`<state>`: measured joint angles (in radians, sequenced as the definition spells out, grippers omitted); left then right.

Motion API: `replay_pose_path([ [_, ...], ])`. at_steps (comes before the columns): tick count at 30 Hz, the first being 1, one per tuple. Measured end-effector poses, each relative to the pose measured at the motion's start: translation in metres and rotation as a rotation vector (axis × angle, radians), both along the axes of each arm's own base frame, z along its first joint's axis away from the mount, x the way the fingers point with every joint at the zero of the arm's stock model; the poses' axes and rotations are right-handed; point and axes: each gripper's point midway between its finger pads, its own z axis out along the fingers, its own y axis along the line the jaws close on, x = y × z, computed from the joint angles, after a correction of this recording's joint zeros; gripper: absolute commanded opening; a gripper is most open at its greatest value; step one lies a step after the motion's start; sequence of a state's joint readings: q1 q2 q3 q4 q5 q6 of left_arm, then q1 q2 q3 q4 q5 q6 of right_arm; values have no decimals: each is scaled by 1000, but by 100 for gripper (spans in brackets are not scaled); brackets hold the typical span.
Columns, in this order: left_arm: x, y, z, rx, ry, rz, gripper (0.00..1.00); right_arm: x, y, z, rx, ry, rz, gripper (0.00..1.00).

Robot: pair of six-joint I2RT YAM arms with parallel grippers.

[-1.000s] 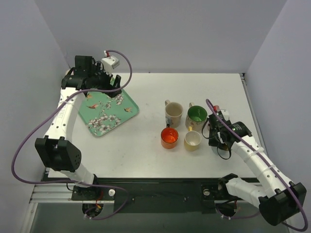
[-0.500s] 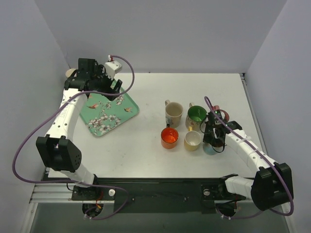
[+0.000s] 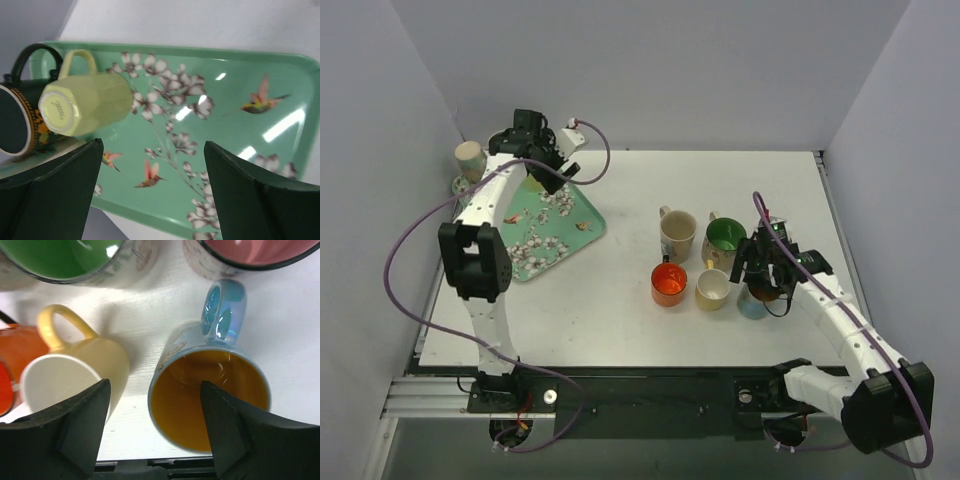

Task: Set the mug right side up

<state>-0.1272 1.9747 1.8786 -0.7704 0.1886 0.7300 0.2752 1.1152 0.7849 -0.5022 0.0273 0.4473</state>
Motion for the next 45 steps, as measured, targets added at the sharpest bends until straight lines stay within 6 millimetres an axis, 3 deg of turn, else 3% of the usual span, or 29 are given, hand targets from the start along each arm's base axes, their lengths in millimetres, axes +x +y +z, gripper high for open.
replay_pose_path([
  [2, 30, 4, -7, 62, -16, 13, 93, 3, 0, 18, 10, -56, 0, 71],
  [5, 78, 3, -1, 115, -92, 43, 93, 5, 0, 39, 18, -122, 0, 73],
  [7, 103, 2, 2, 132, -149, 64, 93, 4, 0, 43, 15, -137, 1, 73],
  [10, 127, 3, -10, 171, -196, 90, 94, 0, 0, 42, 4, -127, 5, 73],
  [17, 157, 15, -96, 256, -173, 140, 93, -7, 3, 41, -22, -115, 19, 73],
  [20, 158, 24, -114, 274, -149, 152, 93, -8, 4, 43, -29, -128, 19, 73],
  [27, 158, 29, -117, 224, -137, 147, 85, -9, 1, 47, -45, -153, 14, 73],
  [30, 144, 21, -132, 177, -72, 110, 82, -10, 0, 49, -48, -158, 12, 73],
  [33, 125, 14, -129, 137, -17, 78, 81, -11, 0, 49, -49, -159, 11, 73],
  [38, 90, 4, -109, 75, 55, 18, 80, -13, 1, 52, -45, -169, 19, 73],
  [41, 79, -3, -80, 33, 47, -14, 84, -15, 0, 52, -48, -174, 19, 74],
  [45, 78, -4, -36, 4, -24, -7, 97, -18, -2, 48, -52, -170, 18, 74],
])
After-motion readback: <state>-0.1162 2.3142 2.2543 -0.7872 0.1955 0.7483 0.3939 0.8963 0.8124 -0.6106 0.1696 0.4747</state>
